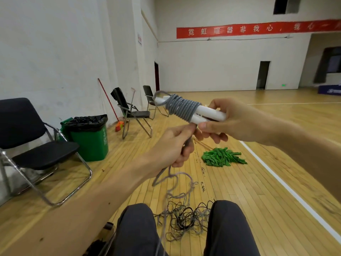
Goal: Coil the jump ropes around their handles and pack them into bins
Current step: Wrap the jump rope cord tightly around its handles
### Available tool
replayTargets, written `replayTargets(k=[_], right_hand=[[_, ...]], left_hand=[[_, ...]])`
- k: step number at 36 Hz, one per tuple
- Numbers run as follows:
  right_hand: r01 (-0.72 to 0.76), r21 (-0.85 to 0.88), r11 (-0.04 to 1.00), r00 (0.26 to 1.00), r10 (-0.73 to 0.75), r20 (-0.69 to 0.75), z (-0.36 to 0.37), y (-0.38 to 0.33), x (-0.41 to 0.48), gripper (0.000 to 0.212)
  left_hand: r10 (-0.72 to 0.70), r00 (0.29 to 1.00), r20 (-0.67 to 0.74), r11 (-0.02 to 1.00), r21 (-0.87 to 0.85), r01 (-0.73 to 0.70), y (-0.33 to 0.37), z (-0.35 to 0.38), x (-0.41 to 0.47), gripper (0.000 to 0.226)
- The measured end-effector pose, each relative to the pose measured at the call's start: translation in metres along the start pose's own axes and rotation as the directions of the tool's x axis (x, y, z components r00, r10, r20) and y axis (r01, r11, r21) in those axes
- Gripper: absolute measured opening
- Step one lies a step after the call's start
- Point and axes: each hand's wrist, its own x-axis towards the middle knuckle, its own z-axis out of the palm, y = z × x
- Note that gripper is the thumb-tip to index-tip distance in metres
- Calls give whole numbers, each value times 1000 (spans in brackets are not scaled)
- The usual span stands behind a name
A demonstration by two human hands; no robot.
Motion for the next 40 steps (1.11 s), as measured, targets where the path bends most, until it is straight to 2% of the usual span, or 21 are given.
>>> replayTargets(k=[4,13,18,22,26,30,35,40], right_hand=[[-25,-47,999,999,23,-37,0,11,4,19],[-39,-218,975,994,16,-107,2,26,12,21],[-101,-378,920,977,19,-214,5,28,14,18],[-163,-390,906,964,61,-260,5,37,20,22],[-211,-373,903,958,115,-262,5,48,24,23],[-249,-386,888,955,160,-248,4,54,27,19],[-325,-392,861,946,294,-138,5,54,28,15],[-381,-427,820,894,445,56,0,51,23,15]], left_hand=[[-27,999,40,1000,-11,28,0,5,0,33],[-92,991,93,985,152,77,-4,-2,-1,23],[-129,988,88,975,191,111,-6,0,-1,24],[-148,988,46,946,296,128,-7,3,0,24],[-98,995,-11,833,547,88,-6,3,4,22],[-17,1000,-21,615,788,28,3,0,8,21],[54,998,30,451,891,-51,9,-7,13,26],[-22,984,175,383,911,-153,26,-12,17,23]])
